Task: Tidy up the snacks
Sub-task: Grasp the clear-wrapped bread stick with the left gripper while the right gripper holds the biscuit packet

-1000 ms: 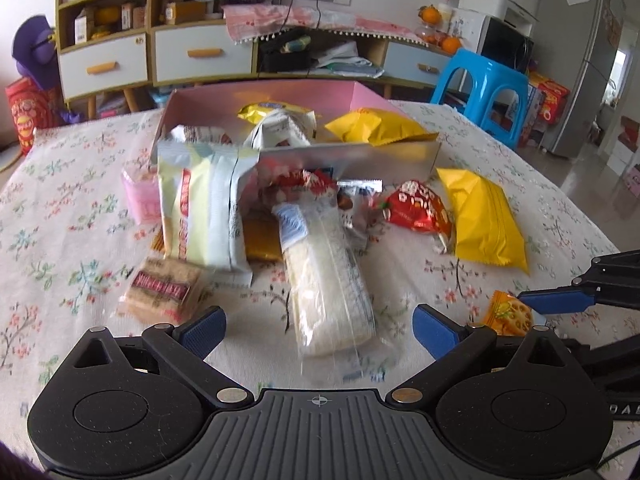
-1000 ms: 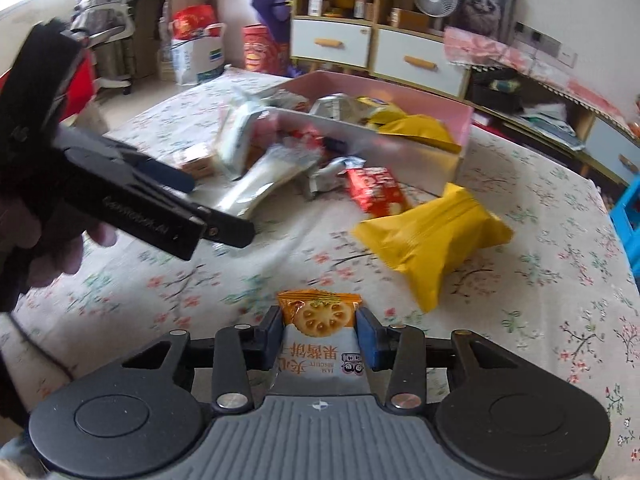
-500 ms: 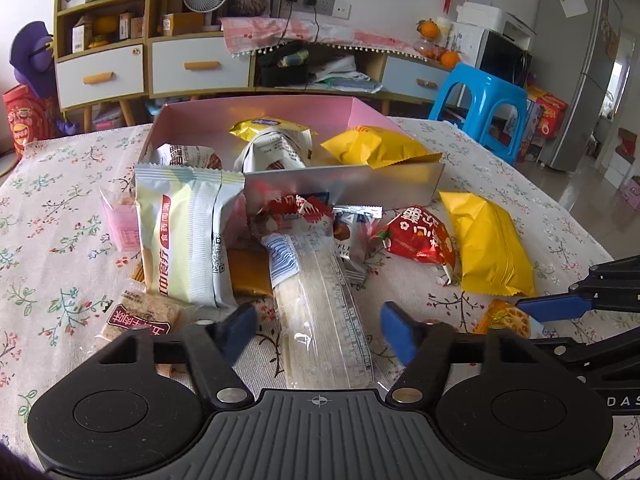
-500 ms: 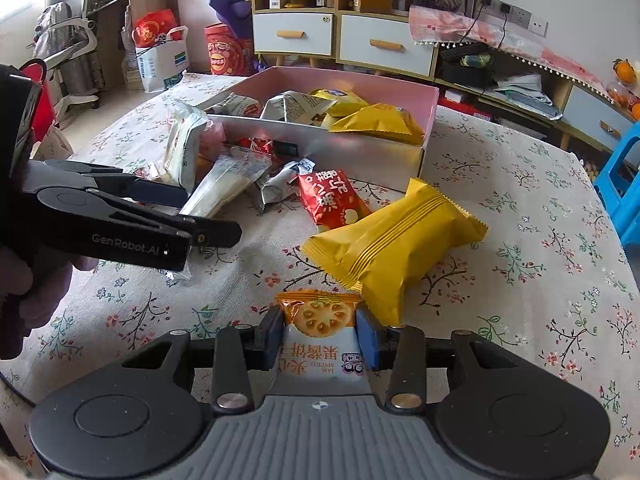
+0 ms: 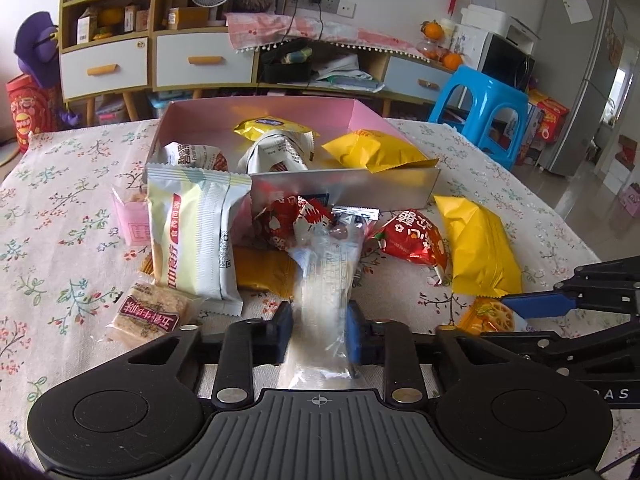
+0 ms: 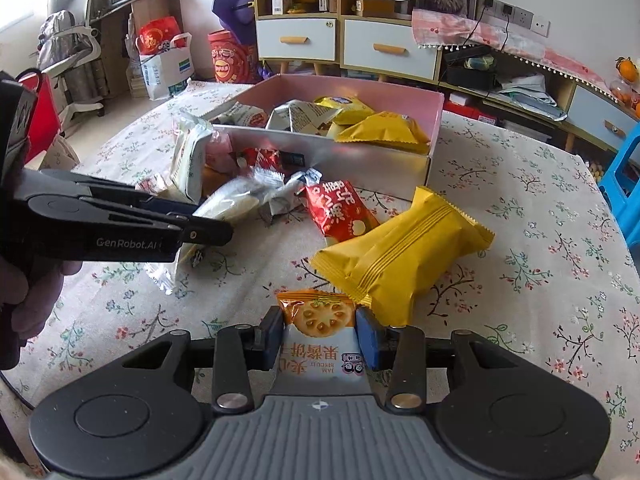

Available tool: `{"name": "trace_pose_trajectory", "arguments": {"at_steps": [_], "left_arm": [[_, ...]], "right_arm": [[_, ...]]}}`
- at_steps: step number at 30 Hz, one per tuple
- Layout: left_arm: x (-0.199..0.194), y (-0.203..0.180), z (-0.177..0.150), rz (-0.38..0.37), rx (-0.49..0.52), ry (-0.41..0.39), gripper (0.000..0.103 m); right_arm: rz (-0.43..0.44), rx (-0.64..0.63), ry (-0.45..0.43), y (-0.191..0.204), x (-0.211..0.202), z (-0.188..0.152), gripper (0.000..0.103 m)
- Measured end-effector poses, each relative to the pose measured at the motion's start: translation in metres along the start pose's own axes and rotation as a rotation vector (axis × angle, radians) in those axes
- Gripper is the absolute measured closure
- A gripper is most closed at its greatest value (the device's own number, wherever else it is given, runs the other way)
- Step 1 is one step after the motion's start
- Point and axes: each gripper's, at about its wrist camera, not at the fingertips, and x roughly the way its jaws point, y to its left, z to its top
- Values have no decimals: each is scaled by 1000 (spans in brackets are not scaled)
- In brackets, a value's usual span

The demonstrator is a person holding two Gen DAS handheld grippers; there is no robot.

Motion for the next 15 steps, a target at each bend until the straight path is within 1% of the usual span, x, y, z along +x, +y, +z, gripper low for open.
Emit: {"name": "trace_pose_trajectory", "arguments": {"at_steps": [9,15], "left_arm": [[-13,5,-2,5,-20,6,86],[-22,7,-4,21,-19,-10,87]], "right_arm": [[20,3,-15,6,-5,3,74],[35,4,-42,10,-10,10,74]]}}
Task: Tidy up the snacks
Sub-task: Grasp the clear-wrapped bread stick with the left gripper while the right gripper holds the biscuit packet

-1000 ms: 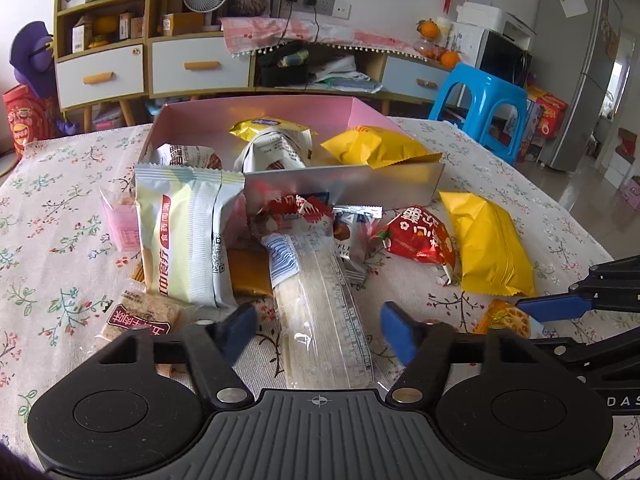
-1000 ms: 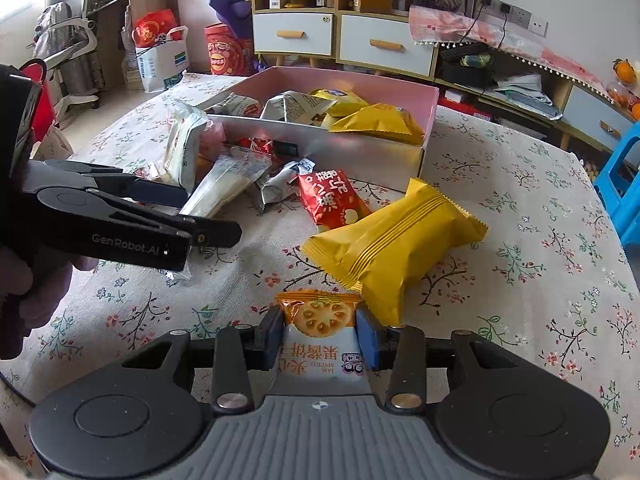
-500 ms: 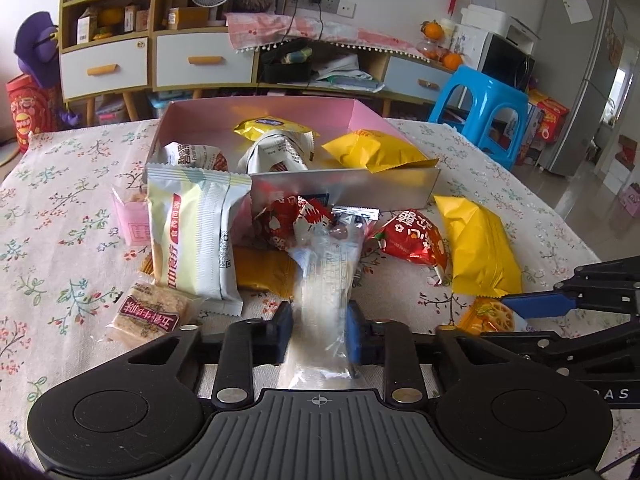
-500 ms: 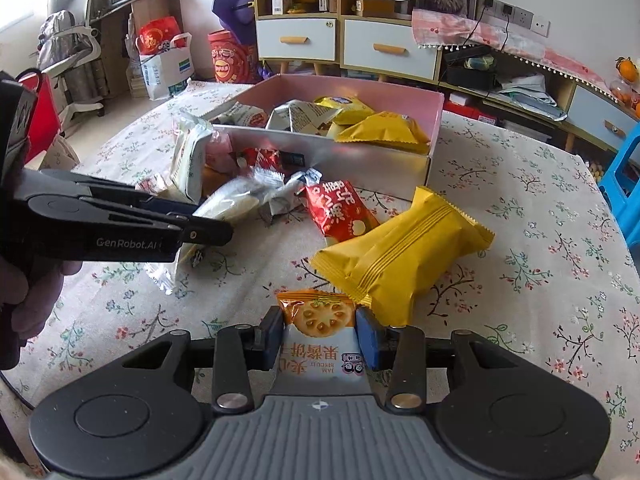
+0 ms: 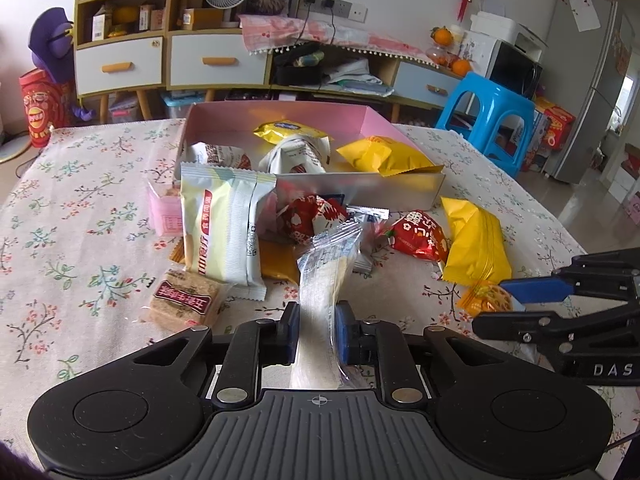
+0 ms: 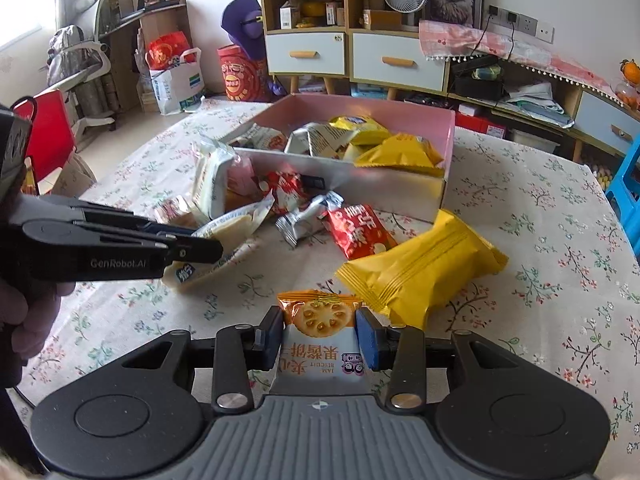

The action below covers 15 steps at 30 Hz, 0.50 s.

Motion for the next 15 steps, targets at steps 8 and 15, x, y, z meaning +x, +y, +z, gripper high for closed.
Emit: {"name": "trace_pose_trajectory", "arguments": {"at_steps": [8,15], "left_arm": [[-14,9,6,12,-33,-30,88],[-25,14,20,0,-66,-73,88]], "right_arm": [[21,1,-47,6,-7,14,74],[2,5,-116,6,-12,36,74]]}}
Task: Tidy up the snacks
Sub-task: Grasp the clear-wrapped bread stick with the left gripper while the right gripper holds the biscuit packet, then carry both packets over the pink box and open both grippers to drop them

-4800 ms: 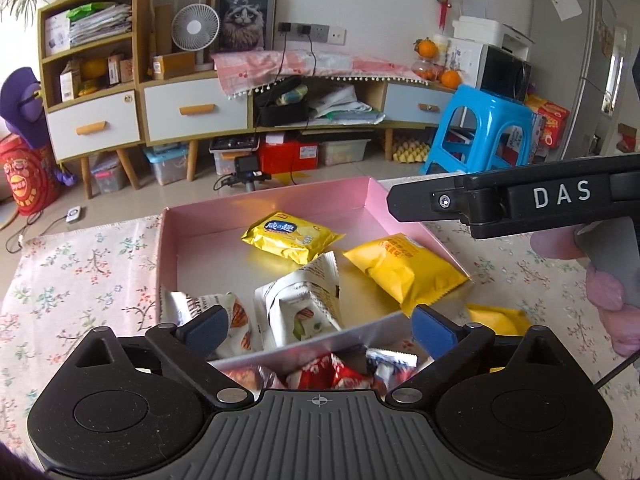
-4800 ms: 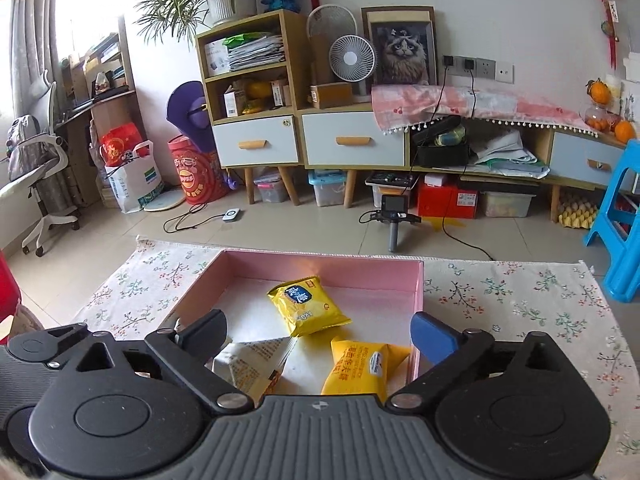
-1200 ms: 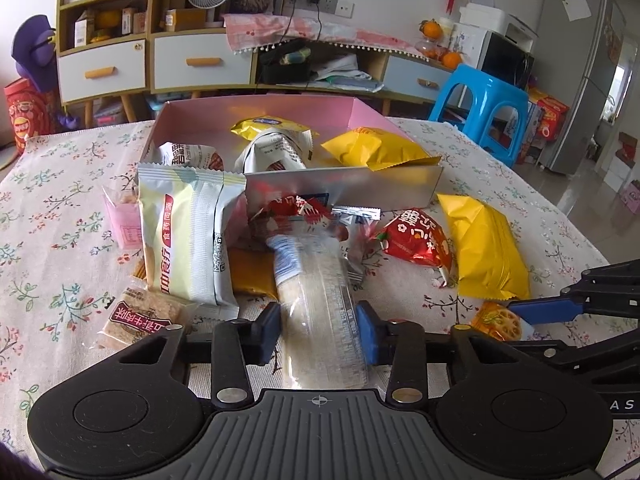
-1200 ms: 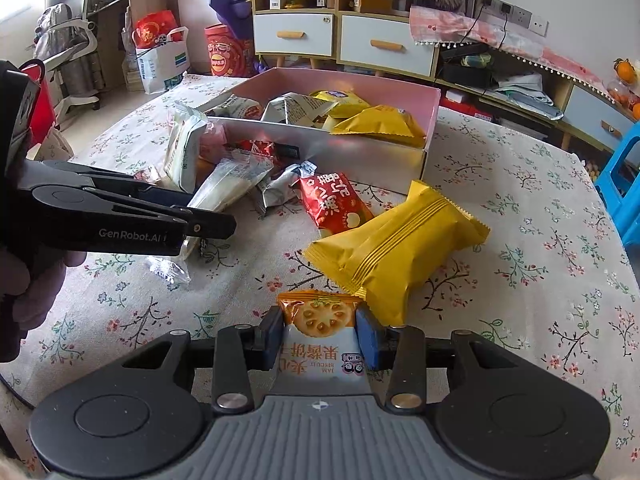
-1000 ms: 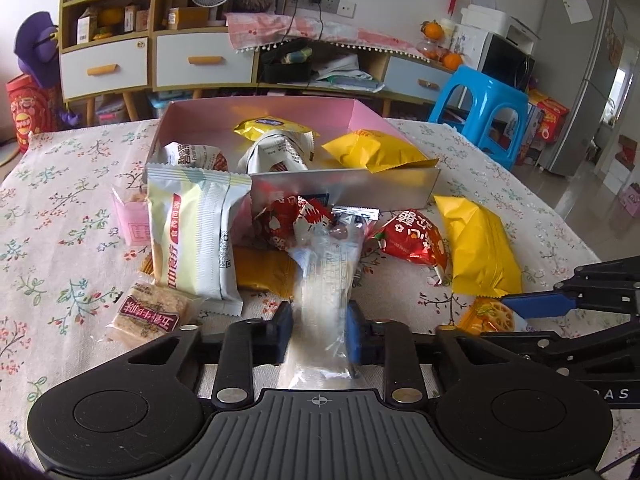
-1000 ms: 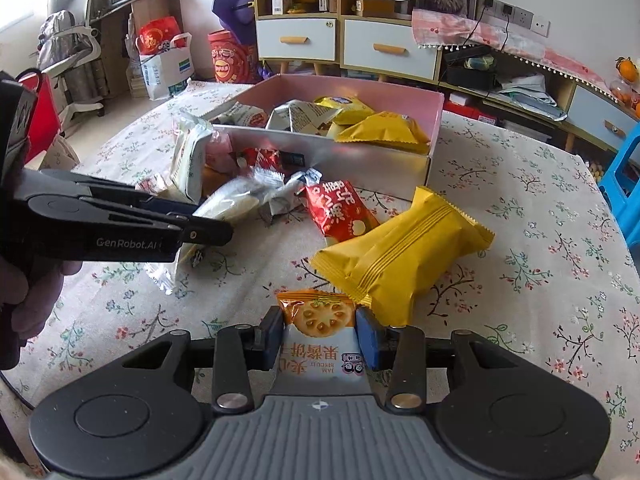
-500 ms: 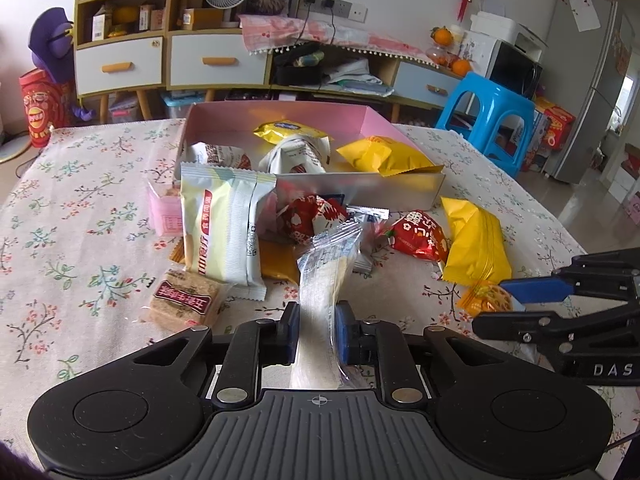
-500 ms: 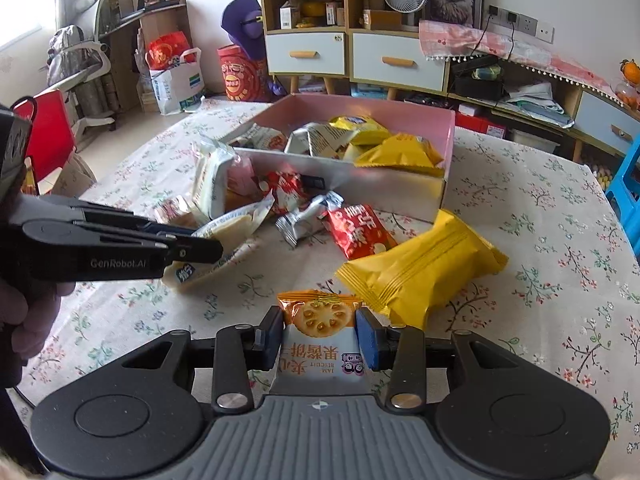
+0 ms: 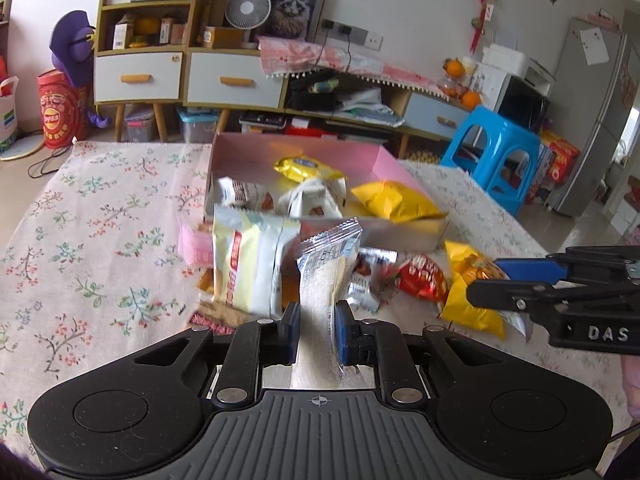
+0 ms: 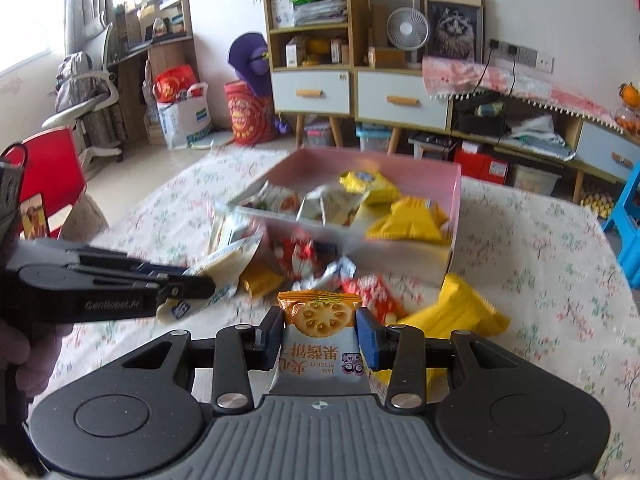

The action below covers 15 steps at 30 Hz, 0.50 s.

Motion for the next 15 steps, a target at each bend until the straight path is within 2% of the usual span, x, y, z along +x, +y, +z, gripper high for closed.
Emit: {"name": "trace_pose_trajectory", "arguments": {"at_steps": [8,15], "left_arm": [[3,4,21,0,-50,-49,88],[13,6,42,24,-67,-69,88]], "right_arm": [[-18,25,-54,-13,15,31,74],[-25,55,-104,-26,45,54,74]]}}
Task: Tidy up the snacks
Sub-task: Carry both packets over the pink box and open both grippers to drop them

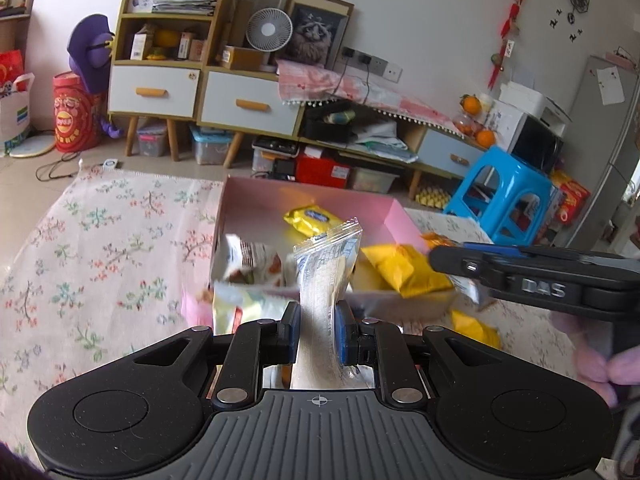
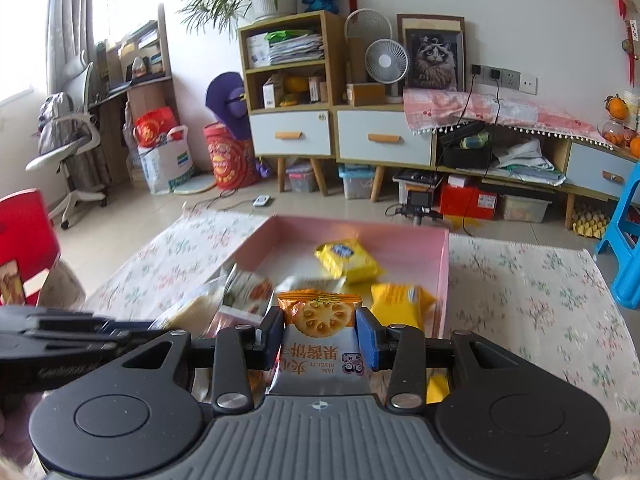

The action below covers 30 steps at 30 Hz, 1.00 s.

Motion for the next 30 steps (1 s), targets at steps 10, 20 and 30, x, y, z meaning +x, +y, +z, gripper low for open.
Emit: {"name": "trace_pose_trajectory", "arguments": {"at_steps": [10,20,30], "left_arm": [[37,7,27,64,-1,9,87],[79,24,49,77,-95,58,87],[112,24,63,122,-126,79,87]], "right_arm": [[11,102,62,-16,43,-2,74],[12,192,71,-35,55,-2,73],[22,227,43,-42,56,2,73]]}}
